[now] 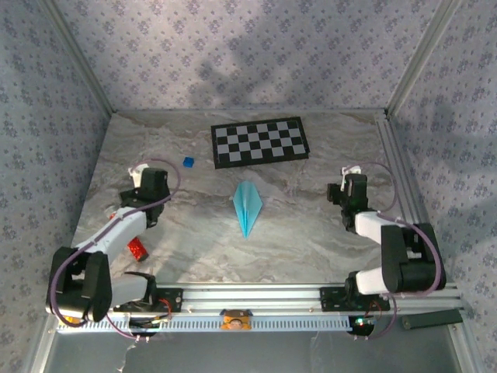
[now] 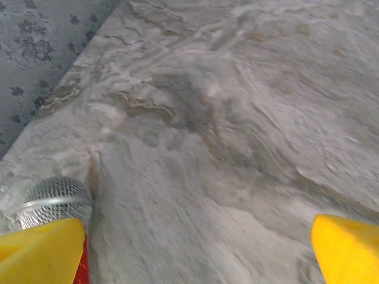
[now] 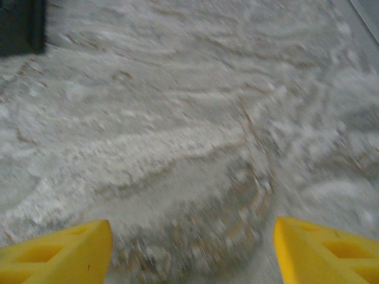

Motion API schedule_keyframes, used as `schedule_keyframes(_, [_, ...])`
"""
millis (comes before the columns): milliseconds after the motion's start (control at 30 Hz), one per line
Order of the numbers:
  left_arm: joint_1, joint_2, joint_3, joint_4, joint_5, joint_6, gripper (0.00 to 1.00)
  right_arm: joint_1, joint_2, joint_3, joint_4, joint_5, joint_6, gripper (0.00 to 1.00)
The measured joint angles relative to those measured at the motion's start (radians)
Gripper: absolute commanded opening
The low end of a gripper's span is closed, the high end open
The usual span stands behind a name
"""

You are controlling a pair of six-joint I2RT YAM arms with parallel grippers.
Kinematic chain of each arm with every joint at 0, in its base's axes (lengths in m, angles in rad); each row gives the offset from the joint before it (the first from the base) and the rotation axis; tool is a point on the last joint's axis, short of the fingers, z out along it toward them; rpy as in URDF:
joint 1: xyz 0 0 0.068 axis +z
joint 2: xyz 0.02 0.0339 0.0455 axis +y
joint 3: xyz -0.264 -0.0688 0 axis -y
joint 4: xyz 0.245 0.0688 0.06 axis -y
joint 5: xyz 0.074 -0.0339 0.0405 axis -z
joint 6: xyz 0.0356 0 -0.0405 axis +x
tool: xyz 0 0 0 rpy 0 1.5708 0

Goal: Fold a paper plane with a square sheet of paper (pick it up from the middle)
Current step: Reset both arms

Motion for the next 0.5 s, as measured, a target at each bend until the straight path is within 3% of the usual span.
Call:
schedule_keyframes(167, [0.06, 0.064, -0.032, 0.262, 0.074, 0.127, 0.97, -0.08, 0.089, -0.026, 0.193, -0.135, -0.02, 0.73])
schedule_keyframes(200, [0.063, 0.088, -0.051, 0.323, 0.093, 0.156, 0.97, -0.088, 0.09, -0.041, 0.219, -0.151, -0.024, 0.98])
schedule_keyframes(367, [0.096, 0.198, -0.142, 0.552, 0.216, 0.251, 0.97, -0.082, 0.095, -0.05, 0.268, -0.162, -0.024, 1.0])
schedule_keyframes(500, [0.174, 0.275, -0.198, 0.786, 0.354, 0.269, 0.97, -0.082, 0.095, -0.05, 0.289, -0.162, -0.024, 1.0])
